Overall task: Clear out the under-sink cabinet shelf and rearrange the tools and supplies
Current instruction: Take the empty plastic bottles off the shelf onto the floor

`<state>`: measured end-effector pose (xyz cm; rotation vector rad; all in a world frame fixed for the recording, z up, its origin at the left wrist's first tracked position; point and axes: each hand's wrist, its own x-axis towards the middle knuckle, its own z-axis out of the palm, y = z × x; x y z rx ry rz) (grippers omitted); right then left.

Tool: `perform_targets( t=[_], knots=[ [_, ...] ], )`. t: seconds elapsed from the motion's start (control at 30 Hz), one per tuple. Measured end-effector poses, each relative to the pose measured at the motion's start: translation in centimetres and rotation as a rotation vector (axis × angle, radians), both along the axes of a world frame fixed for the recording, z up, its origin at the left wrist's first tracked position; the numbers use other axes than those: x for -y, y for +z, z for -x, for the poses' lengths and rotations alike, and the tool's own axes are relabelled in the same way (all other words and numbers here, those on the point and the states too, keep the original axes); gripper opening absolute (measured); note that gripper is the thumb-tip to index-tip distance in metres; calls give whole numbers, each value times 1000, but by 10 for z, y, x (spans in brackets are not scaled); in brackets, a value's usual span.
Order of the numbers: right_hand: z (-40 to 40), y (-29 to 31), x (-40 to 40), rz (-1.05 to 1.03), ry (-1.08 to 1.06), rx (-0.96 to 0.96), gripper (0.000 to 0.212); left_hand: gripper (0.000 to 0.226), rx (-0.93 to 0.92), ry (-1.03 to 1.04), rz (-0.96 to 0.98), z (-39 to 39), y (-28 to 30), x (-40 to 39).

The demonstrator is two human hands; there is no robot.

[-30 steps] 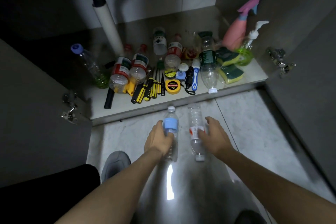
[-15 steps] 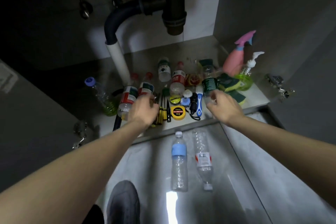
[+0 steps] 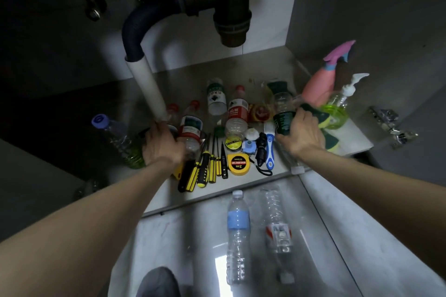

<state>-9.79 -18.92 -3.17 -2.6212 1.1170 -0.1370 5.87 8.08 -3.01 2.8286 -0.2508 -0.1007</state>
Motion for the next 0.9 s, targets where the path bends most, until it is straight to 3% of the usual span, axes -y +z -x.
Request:
perform_targets(
  t=[0.23, 0.47, 0.67, 0.9],
  knots=[
    [-2, -13, 1, -51, -15, 46, 79, 58, -51, 46, 91, -9, -9, -7],
    [10, -2, -5, -123, -8, 217, 77, 59, -115, 98, 120, -7, -11, -8],
    [34, 11, -15, -186, 82, 292, 66, 48, -54, 130, 151, 5, 4, -15],
    [79, 16, -44, -211, 145, 339, 80, 50, -28, 135, 283, 63, 35, -40]
  ],
)
